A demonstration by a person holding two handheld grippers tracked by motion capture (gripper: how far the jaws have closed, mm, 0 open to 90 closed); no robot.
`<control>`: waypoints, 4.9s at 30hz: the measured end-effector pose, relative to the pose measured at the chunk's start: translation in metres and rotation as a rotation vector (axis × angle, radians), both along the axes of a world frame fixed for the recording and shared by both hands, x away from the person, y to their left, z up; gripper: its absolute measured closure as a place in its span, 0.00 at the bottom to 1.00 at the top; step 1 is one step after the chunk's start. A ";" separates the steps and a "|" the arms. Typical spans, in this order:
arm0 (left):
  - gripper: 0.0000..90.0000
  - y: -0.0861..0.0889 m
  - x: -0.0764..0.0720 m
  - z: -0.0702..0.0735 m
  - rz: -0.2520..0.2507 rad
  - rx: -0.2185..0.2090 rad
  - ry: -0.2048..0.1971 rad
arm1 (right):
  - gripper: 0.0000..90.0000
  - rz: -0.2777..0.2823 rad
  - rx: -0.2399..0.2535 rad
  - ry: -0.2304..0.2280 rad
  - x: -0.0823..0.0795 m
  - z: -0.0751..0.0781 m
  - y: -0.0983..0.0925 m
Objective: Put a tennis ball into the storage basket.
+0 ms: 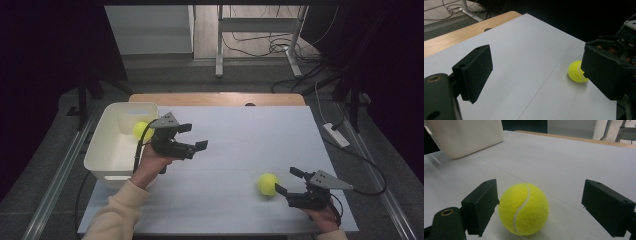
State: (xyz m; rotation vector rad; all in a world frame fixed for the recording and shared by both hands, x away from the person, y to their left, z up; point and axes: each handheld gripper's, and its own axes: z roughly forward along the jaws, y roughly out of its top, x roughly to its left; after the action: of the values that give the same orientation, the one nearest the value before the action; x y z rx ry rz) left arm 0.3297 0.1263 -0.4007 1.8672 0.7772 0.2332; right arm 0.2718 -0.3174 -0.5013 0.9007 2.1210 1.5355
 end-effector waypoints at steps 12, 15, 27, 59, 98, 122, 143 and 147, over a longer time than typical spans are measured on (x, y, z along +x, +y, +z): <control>0.13 -0.015 0.001 -0.006 -0.032 -0.004 0.021 | 0.15 0.003 0.003 -0.001 0.001 0.000 0.000; 0.13 -0.017 0.001 -0.008 -0.042 0.001 0.022 | 0.15 0.003 0.008 0.004 0.001 0.001 0.001; 0.13 -0.025 0.003 -0.012 -0.067 0.001 0.034 | 0.15 -0.002 0.011 -0.008 0.001 0.004 0.003; 0.13 -0.071 0.008 -0.040 -0.165 0.017 0.084 | 0.15 -0.002 0.027 -0.014 0.002 0.007 -0.001; 0.11 -0.121 0.005 -0.063 -0.267 0.059 0.094 | 0.15 0.005 0.040 -0.034 0.001 0.014 0.002; 0.11 -0.147 0.008 -0.073 -0.312 0.073 0.121 | 0.15 -0.003 0.044 -0.038 0.001 0.016 0.001; 0.11 -0.162 0.006 -0.077 -0.351 0.083 0.122 | 0.16 -0.015 0.054 -0.045 0.001 0.018 -0.002; 0.11 -0.167 0.005 -0.079 -0.368 0.092 0.119 | 0.15 -0.016 0.052 -0.043 0.001 0.018 -0.002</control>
State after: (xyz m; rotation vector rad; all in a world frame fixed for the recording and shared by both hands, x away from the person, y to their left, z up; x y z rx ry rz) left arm 0.3346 -0.0409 -0.4797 2.0865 0.4941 -0.0773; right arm 0.2729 -0.3192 -0.4838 0.8921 2.0483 1.5948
